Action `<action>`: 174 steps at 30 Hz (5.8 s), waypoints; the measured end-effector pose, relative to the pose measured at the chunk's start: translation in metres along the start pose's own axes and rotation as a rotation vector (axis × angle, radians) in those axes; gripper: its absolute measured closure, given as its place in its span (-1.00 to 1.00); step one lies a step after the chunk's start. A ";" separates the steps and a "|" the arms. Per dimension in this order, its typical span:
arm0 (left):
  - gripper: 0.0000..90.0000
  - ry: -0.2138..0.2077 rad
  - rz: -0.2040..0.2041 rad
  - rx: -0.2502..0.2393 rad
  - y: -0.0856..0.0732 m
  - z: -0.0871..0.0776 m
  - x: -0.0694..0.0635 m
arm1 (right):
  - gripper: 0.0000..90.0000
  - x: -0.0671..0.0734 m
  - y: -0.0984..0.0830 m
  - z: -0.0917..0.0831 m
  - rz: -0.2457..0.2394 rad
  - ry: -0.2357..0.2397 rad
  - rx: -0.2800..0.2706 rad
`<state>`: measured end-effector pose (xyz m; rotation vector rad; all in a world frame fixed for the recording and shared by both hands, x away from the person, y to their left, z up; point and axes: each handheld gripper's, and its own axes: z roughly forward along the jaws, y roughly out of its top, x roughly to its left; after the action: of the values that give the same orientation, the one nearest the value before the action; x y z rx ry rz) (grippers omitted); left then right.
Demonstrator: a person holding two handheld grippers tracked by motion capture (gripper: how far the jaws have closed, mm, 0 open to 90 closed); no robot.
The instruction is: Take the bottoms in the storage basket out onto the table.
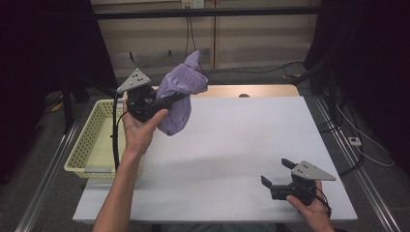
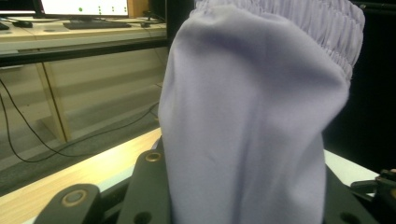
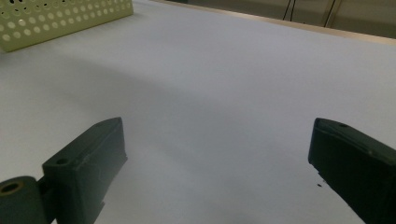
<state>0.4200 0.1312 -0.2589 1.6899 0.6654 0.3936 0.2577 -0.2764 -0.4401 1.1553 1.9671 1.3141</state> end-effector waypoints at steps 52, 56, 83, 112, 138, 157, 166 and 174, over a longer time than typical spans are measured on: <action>0.45 -0.056 0.055 0.159 -0.036 0.069 -0.033 | -0.91 0.001 0.000 -0.001 0.001 0.008 -0.002; 0.46 -0.047 0.055 0.177 -0.041 0.075 -0.031 | -0.91 0.000 0.000 -0.001 0.001 0.009 -0.001; 0.46 -0.047 0.035 0.259 -0.061 0.096 -0.026 | -0.91 0.000 -0.001 -0.001 0.004 0.012 0.003; 0.45 -0.036 0.003 0.339 -0.083 0.114 -0.019 | -0.91 0.000 -0.001 -0.002 0.005 0.010 0.002; 0.45 -0.035 0.008 0.432 -0.105 0.135 -0.024 | -0.91 0.000 -0.001 -0.001 0.008 0.010 0.004; 0.44 -0.025 0.000 0.490 -0.120 0.147 -0.021 | -0.91 0.000 -0.001 -0.001 0.005 0.010 0.007; 0.42 -0.013 -0.002 0.510 -0.126 0.151 -0.019 | -0.91 0.000 -0.001 -0.001 0.007 0.009 0.009; 0.37 -0.014 0.019 0.535 -0.132 0.156 -0.022 | -0.91 0.000 -0.001 -0.002 0.007 0.007 0.009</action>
<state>0.4667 0.0121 -0.4202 2.2029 0.7910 0.2245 0.2559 -0.2770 -0.4404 1.1637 1.9776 1.3162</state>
